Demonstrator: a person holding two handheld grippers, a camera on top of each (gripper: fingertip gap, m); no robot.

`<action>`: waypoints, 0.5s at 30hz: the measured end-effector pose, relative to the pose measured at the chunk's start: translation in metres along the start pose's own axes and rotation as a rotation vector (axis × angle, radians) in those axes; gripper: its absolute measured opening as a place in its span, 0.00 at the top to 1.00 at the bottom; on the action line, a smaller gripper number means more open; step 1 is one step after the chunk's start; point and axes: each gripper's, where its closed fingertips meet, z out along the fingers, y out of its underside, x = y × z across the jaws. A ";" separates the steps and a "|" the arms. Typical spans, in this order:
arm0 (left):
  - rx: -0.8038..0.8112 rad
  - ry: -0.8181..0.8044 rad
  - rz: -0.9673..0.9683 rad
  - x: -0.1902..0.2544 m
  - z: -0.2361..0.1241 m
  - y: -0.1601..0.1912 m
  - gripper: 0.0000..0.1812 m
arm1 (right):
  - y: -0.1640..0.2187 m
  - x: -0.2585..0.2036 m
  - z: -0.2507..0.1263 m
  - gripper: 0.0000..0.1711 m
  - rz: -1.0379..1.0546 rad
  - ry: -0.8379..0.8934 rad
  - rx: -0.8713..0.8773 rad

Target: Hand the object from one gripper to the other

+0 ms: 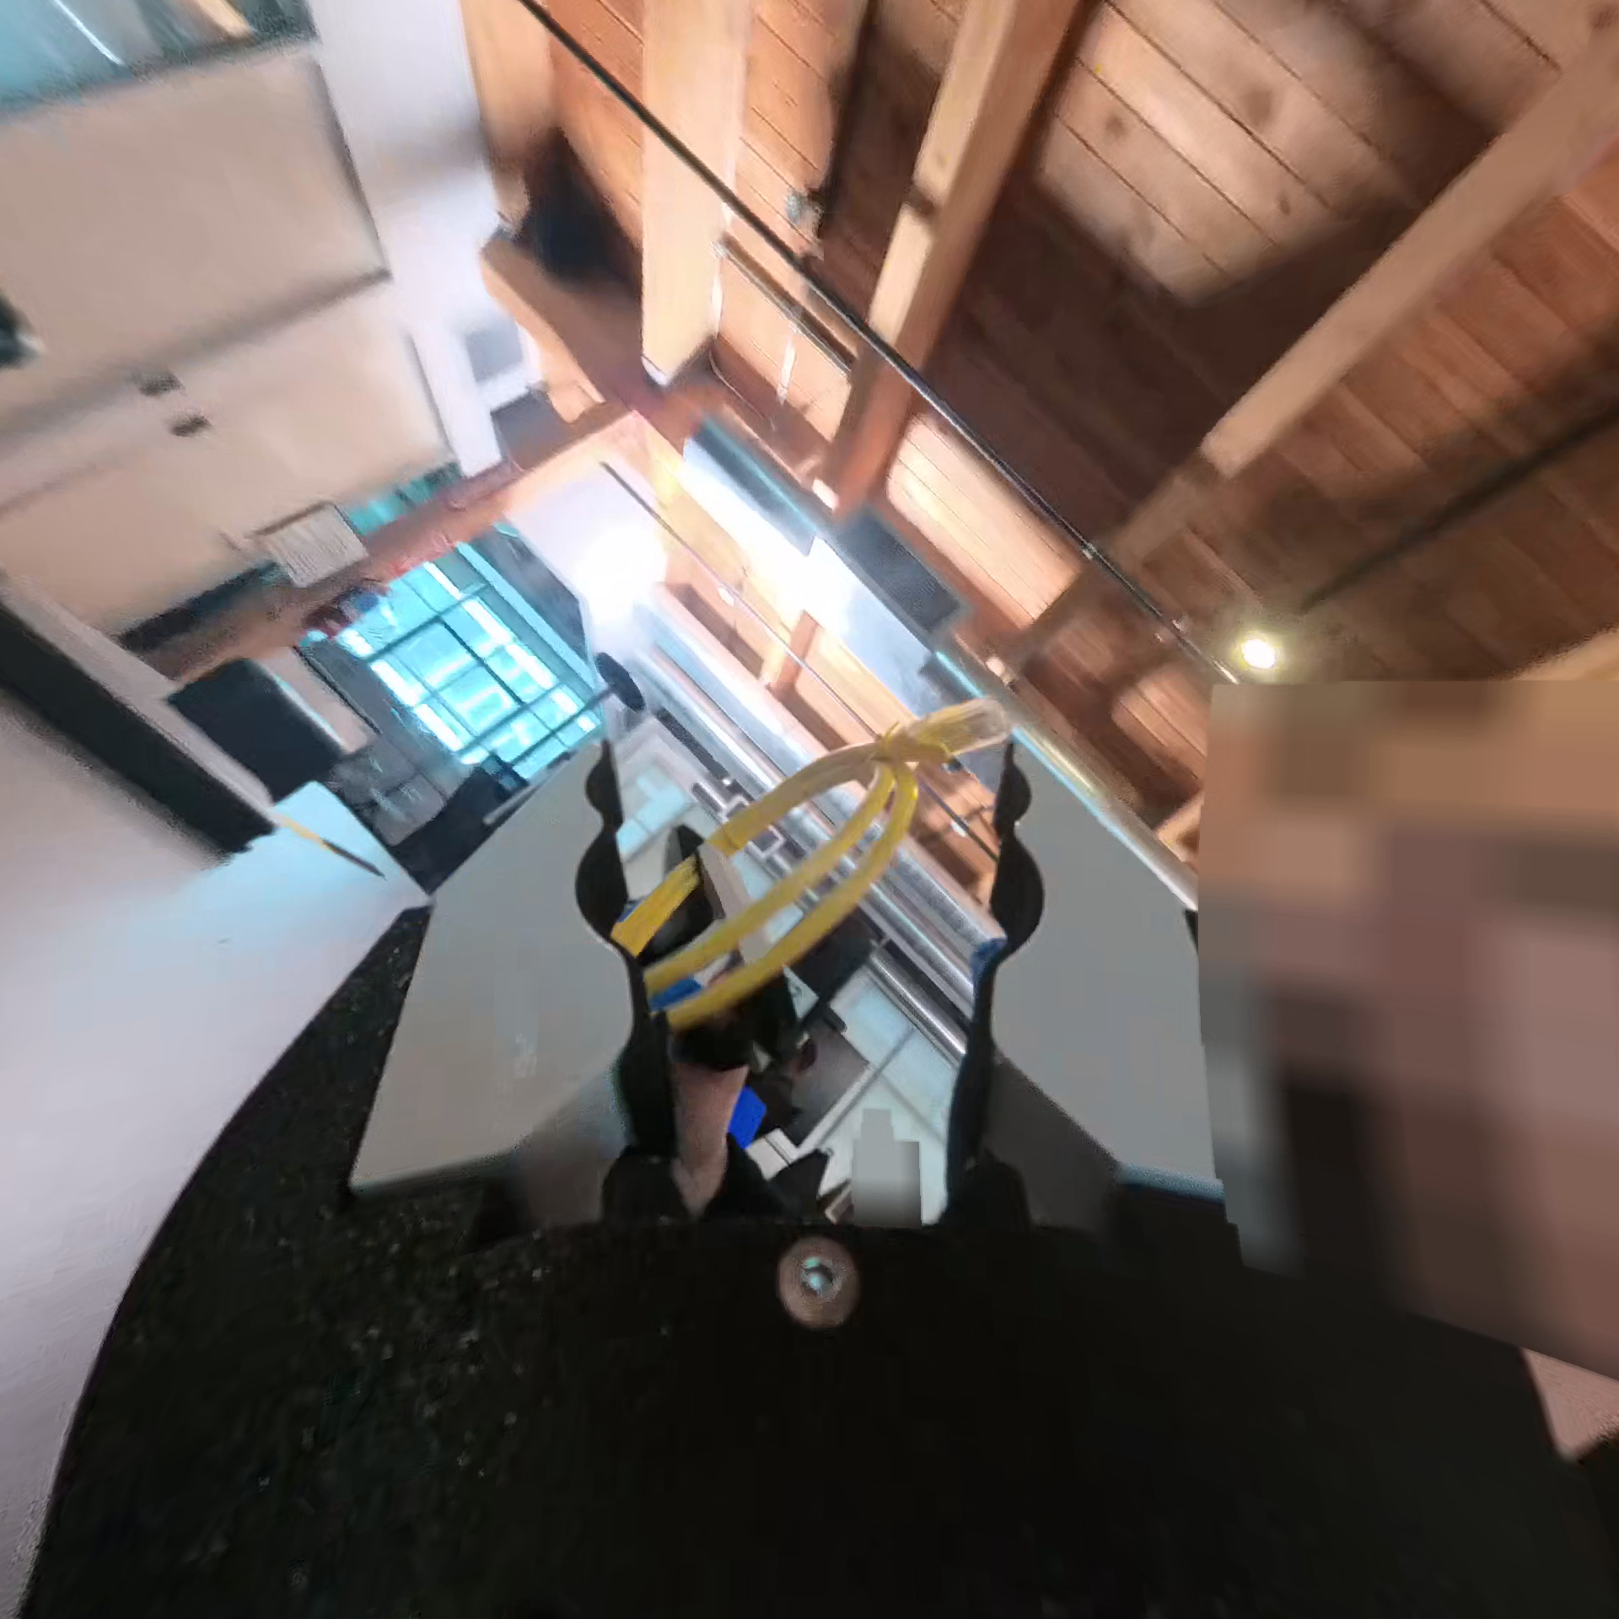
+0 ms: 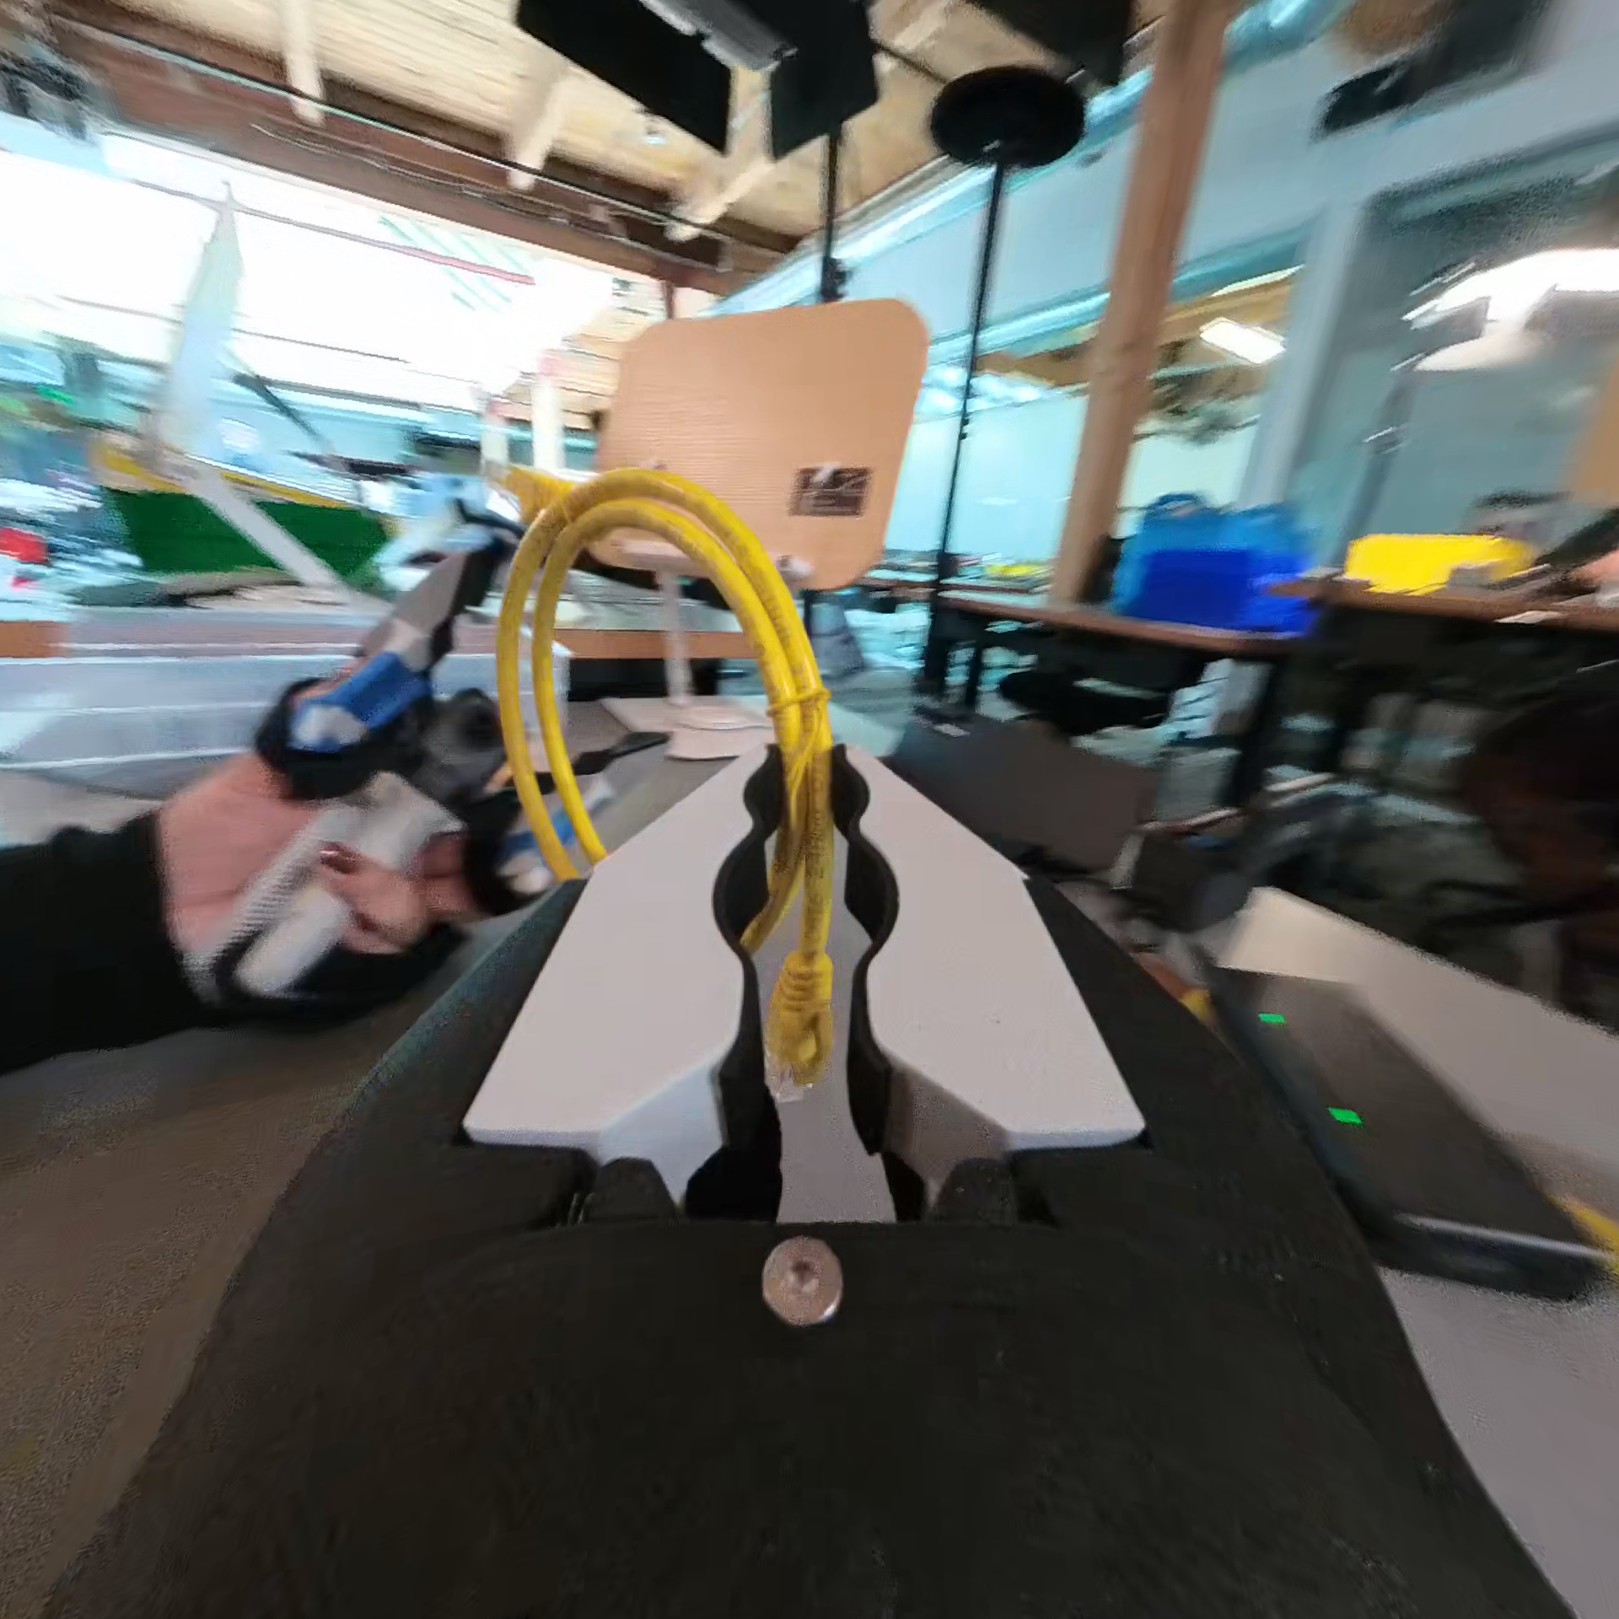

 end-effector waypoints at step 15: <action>-0.238 -0.068 -0.340 -0.020 0.009 0.051 0.65 | 0.016 -0.072 0.022 0.95 -1.459 0.205 -0.080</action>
